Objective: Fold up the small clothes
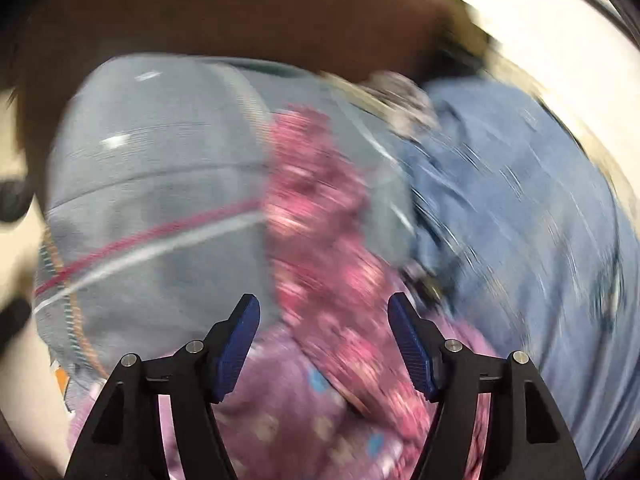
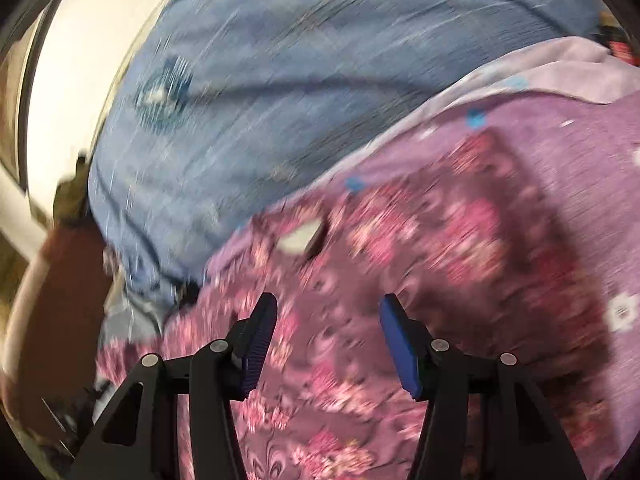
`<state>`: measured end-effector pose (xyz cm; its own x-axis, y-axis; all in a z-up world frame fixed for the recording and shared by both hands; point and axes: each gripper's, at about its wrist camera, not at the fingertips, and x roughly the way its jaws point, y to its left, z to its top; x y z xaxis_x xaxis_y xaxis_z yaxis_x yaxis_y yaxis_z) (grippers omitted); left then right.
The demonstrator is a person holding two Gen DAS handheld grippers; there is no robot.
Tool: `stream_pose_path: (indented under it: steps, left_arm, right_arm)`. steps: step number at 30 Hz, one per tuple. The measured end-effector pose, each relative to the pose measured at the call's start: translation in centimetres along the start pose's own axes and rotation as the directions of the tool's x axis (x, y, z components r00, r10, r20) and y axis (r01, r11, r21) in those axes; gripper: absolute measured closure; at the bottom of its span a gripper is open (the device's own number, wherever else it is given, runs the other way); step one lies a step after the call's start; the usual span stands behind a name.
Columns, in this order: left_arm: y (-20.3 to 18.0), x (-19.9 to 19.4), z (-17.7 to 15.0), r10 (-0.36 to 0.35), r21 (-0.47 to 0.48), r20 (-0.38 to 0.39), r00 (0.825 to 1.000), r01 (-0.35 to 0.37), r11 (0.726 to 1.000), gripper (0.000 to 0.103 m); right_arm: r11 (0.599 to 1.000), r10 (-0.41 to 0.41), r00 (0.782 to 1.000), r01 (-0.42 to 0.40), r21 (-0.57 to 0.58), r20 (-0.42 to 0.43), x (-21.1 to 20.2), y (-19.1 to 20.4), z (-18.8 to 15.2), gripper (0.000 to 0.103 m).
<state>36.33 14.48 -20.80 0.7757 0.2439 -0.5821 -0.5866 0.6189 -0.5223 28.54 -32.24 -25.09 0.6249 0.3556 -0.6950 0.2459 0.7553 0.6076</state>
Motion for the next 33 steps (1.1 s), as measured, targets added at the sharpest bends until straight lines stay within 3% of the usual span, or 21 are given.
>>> stream_pose_path:
  steps: [6,10,12,15,16,18,19,20,22,24,26,28,33]
  left_arm:
    - [2.6,3.0,1.9,0.019,-0.128,-0.052,0.998,-0.025,0.991,0.037]
    - [1.1,6.6,3.2,-0.037,-0.066,-0.107,0.994,0.030,0.997,0.037]
    - [0.9,8.4,3.9,-0.097,-0.094,-0.141,0.985,0.084,0.992,0.037]
    - [1.4,11.4,6.1,-0.169,-0.127,-0.132,0.977,0.152,0.980,0.039]
    - [1.4,12.2,6.8,-0.184,-0.121,-0.132,0.974,0.169,0.978,0.043]
    - [1.3,13.3,7.7,-0.142,-0.065,-0.116,0.983,0.135,0.989,0.068]
    - [1.2,13.8,7.9,-0.106,-0.029,-0.120,0.987,0.103,0.994,0.090]
    - [0.9,14.4,7.6,-0.083,-0.009,-0.129,0.988,0.083,0.997,0.098]
    - [0.3,14.4,7.6,-0.079,0.008,-0.113,0.991,0.080,0.997,0.099]
    - [-2.2,12.9,7.5,-0.100,0.109,-0.059,0.993,0.106,0.988,0.099]
    - [-6.5,10.4,6.5,-0.154,0.275,-0.015,0.988,0.153,0.949,0.099]
    - [-10.0,8.1,4.5,-0.215,0.377,-0.020,0.976,0.207,0.903,0.099]
    - [-19.2,3.8,-5.2,-0.344,0.587,-0.177,0.922,0.380,0.715,0.099]
  right_arm:
    - [0.994,-0.022,0.999,0.017,-0.109,-0.049,0.9,1.7,-1.5,0.047]
    - [0.996,-0.013,0.999,0.010,-0.090,-0.035,0.5,1.1,-1.1,0.047]
    - [0.998,-0.002,0.999,-0.001,-0.065,-0.036,0.4,0.7,-1.0,0.047]
    - [0.998,-0.008,0.999,0.006,-0.062,-0.039,0.5,0.4,-1.1,0.047]
    - [0.998,-0.013,0.999,0.011,-0.067,-0.040,0.6,0.3,-1.1,0.047]
    - [0.997,-0.020,0.999,0.016,-0.073,-0.044,0.6,0.1,-1.2,0.047]
    - [0.997,-0.023,0.999,0.020,-0.078,-0.042,0.6,0.1,-1.2,0.047]
    - [0.996,-0.028,0.999,0.025,-0.087,-0.037,0.5,0.0,-1.2,0.049]
    - [0.993,-0.047,0.999,0.044,-0.109,-0.021,0.2,0.0,-1.2,0.051]
    - [0.991,-0.062,0.998,0.063,-0.118,0.009,-0.4,-0.1,-0.9,0.057]
    - [0.993,-0.065,0.997,0.069,-0.101,0.036,-1.1,-0.6,-0.4,0.058]
    - [0.996,-0.060,0.996,0.065,-0.068,0.061,-1.9,-1.3,0.1,0.058]
    - [0.998,-0.064,0.990,0.061,0.025,0.128,-4.1,-3.8,1.5,0.058]
